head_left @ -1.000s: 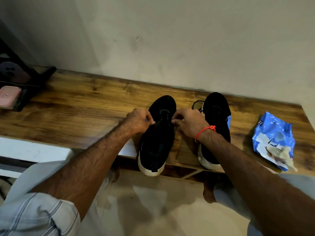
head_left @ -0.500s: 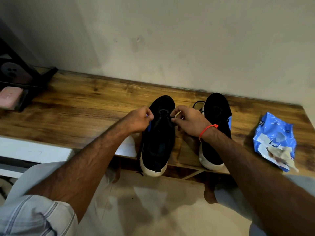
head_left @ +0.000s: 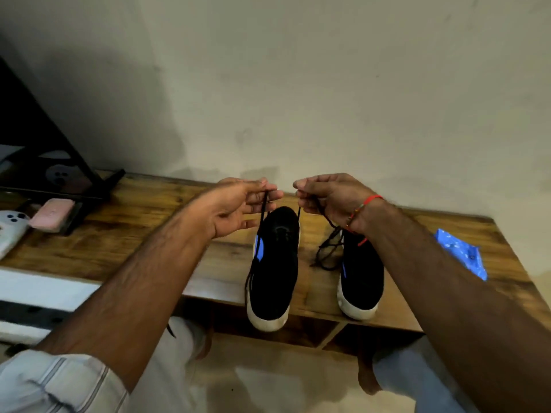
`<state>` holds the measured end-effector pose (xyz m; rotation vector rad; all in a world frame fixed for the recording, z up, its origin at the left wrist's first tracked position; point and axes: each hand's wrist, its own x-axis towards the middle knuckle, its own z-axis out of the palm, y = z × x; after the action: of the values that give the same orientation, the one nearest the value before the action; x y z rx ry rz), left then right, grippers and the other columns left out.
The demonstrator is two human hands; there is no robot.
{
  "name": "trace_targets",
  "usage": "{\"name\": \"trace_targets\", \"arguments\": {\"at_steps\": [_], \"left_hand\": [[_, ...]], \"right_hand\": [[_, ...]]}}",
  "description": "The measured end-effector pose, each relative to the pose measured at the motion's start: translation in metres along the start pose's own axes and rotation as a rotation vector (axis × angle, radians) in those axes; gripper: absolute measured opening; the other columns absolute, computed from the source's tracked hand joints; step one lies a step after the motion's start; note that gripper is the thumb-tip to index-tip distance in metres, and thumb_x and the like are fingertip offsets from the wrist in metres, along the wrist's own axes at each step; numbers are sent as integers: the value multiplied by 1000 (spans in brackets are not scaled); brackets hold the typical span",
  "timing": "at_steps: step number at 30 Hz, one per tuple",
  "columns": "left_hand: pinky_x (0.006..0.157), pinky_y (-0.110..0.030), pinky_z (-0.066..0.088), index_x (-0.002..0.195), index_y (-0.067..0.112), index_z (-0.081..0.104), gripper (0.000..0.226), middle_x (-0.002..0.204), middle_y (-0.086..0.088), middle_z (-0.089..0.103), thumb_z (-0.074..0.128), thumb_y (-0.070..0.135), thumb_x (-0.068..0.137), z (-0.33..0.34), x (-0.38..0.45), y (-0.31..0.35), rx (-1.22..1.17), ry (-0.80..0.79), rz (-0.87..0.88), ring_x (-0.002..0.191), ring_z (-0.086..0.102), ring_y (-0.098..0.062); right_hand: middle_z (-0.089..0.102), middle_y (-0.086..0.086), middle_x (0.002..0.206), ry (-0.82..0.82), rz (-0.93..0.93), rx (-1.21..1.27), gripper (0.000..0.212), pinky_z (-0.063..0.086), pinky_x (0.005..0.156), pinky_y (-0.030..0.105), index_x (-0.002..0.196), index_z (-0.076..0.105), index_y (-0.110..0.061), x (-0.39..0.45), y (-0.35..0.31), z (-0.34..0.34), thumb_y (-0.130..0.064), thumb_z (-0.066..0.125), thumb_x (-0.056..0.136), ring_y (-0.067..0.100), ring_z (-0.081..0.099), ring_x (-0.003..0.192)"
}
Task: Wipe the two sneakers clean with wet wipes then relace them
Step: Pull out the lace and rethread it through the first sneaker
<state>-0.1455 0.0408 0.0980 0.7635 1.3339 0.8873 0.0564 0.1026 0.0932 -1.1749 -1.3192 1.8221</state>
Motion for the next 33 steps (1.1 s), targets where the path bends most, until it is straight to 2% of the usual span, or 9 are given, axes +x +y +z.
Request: {"name": "trace_targets", "arguments": {"at_steps": [4,7,12,15,18,21,25,29,33], "left_hand": [[90,-36,41,121,21,66,24,110,7,77,51,28,103,8,-28,36,-103,-33,34,102,69,-10],[87,-32,46,121,15,66,25,116,0,76,50,19,102,14,-51,69,-202,-4,129,104,70,-13],[69,-21,51,126,7,62,31,105,-2,74,47,-3,101,29,-83,109,-255,50,243,90,70,-14],[66,-18,49,113,7,64,29,108,-1,70,44,-9,100,38,-94,121,-267,68,270,88,68,-11],[54,-19,52,124,4,65,29,113,-2,72,56,-5,98,45,-103,131,-270,111,321,88,71,-13],[57,-23,51,121,9,68,27,104,1,79,69,6,94,49,-108,139,-202,214,417,84,76,-14],[59,-25,49,110,15,72,16,91,5,80,70,23,97,57,-114,151,-37,312,526,68,72,-9],[48,-21,38,98,22,77,15,79,7,77,68,34,98,66,-112,157,121,445,626,55,57,-9],[38,-16,32,95,16,77,19,77,2,75,66,32,99,71,-114,165,245,506,721,42,53,-2]], "right_hand": [[68,4,84,17,-44,83,12,51,80,30,99,68,-9,-12,-47,16,-18,63,94,15,67,72],[70,2,84,46,-90,141,19,49,85,33,98,67,-11,-24,-82,26,-27,57,97,16,69,75],[75,5,92,80,-159,190,37,48,88,36,115,64,-5,-50,-123,40,-5,37,91,22,72,90],[75,6,106,93,-224,200,50,48,90,38,119,62,-4,-63,-140,49,7,32,81,24,71,102],[76,6,103,132,-318,149,40,49,92,40,114,65,-5,-72,-153,56,7,39,86,24,73,97],[77,3,97,179,-406,-24,15,51,86,38,108,67,-10,-79,-161,56,-10,57,96,22,74,84],[70,-4,74,375,-576,-312,24,45,65,26,100,75,-14,-77,-166,55,-32,58,98,10,58,60],[73,-5,89,468,-728,-478,26,44,68,13,99,78,-18,-78,-169,60,-36,59,97,12,65,89],[74,1,91,493,-805,-517,26,44,68,14,97,77,-16,-86,-180,67,-33,58,98,17,66,91]]}}
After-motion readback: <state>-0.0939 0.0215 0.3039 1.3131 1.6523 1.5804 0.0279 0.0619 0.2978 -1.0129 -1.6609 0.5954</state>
